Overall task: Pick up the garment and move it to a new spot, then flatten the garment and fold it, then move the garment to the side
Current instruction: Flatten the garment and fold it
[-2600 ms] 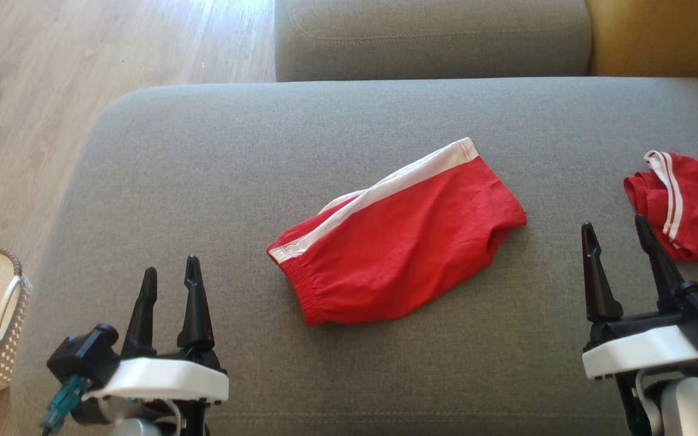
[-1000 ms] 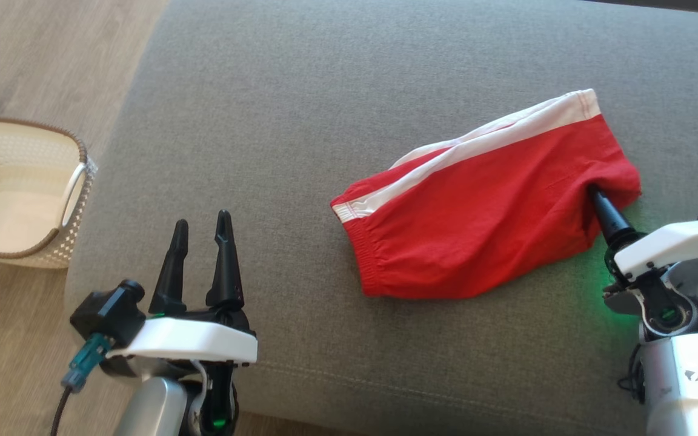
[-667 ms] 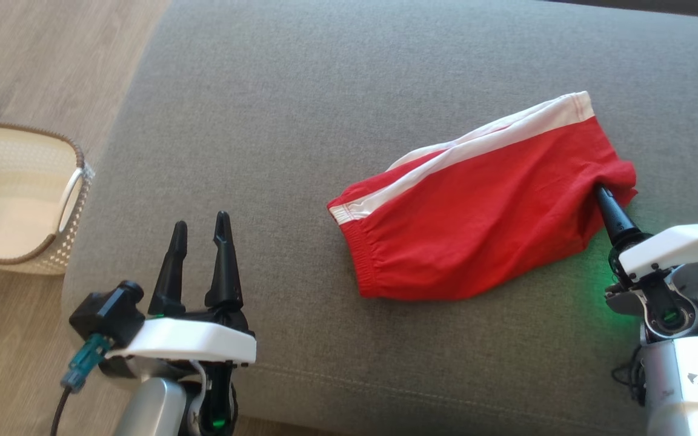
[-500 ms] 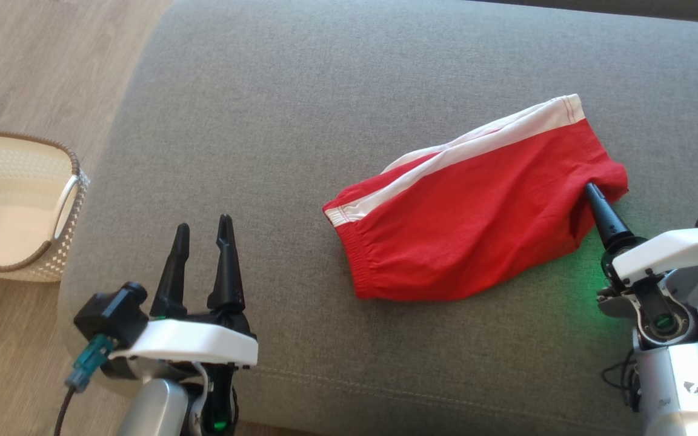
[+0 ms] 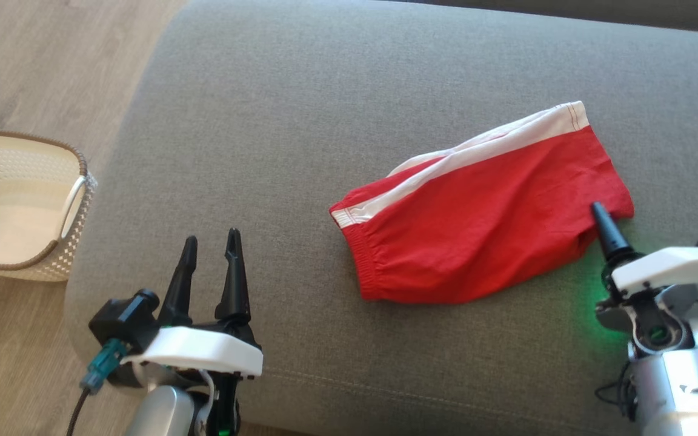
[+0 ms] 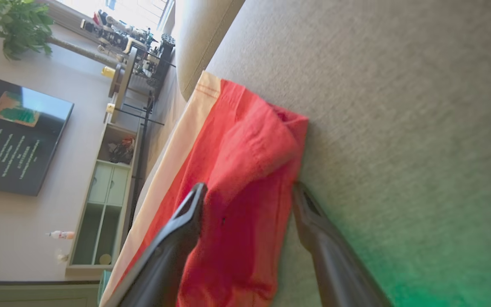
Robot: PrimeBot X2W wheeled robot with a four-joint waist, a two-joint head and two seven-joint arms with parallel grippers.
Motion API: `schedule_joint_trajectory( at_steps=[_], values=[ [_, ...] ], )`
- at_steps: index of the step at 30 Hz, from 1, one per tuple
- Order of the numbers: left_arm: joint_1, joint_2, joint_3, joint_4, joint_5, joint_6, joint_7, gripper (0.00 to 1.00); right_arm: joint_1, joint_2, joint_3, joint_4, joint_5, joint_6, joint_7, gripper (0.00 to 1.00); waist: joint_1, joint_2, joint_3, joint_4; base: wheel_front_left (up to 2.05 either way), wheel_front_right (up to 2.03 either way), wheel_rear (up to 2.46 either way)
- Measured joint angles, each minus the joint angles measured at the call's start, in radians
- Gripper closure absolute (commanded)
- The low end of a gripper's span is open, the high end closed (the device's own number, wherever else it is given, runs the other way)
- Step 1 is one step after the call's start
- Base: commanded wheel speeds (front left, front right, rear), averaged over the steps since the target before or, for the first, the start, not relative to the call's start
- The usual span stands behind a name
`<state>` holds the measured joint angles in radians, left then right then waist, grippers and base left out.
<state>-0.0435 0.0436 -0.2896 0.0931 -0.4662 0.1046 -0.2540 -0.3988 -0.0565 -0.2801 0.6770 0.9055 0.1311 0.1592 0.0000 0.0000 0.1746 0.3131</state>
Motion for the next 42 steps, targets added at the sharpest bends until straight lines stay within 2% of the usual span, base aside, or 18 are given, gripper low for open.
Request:
schedule_joint_trajectory(
  at_steps=[17, 26, 27, 28, 29, 37, 42],
  values=[
    [0.002, 0.0, -0.004, -0.004, -0.007, 0.002, 0.0, 0.0, -0.176, -0.012, -0.141, 0.216, -0.233, 0.0, 0.001, 0.0, 0.0, 0.0, 0.011, 0.014, 0.0, 0.0, 0.0],
    [0.001, 0.0, -0.004, -0.008, -0.012, 0.005, 0.0, 0.0, -0.245, -0.023, -0.164, 0.265, -0.281, 0.0, 0.035, 0.0, 0.0, 0.0, 0.028, 0.037, 0.0, 0.0, 0.0],
    [0.001, 0.0, -0.003, -0.01, -0.012, 0.01, 0.0, 0.0, -0.251, -0.023, -0.163, 0.266, -0.281, 0.0, 0.042, 0.47, 0.0, 0.0, 0.03, 0.038, 0.0, 0.0, 0.0],
    [0.0, 0.0, -0.003, -0.012, -0.012, 0.011, 0.0, 0.0, -0.256, -0.023, -0.161, 0.265, -0.281, 0.0, 0.048, 0.85, 0.0, 0.0, 0.032, 0.039, 0.0, 0.0, 0.0],
    [0.0, 0.0, -0.002, -0.013, -0.012, 0.011, 0.0, 0.0, -0.259, -0.023, -0.157, 0.263, -0.28, 0.0, 0.053, 1.0, 0.0, 0.0, 0.034, 0.039, 0.0, 0.0, 0.0],
    [-0.001, 0.0, 0.002, -0.02, -0.012, 0.013, 0.0, 0.0, -0.253, -0.012, -0.105, 0.208, -0.22, 0.0, 0.066, 1.0, 0.0, 0.0, 0.036, 0.028, 0.0, 0.0, 0.0],
    [-0.001, 0.0, 0.001, -0.02, -0.021, 0.013, 0.0, 0.0, -0.203, -0.003, -0.115, 0.146, -0.149, 0.0, 0.002, 1.0, 0.0, 0.0, 0.024, 0.013, 0.0, 0.0, 0.0]
  ],
)
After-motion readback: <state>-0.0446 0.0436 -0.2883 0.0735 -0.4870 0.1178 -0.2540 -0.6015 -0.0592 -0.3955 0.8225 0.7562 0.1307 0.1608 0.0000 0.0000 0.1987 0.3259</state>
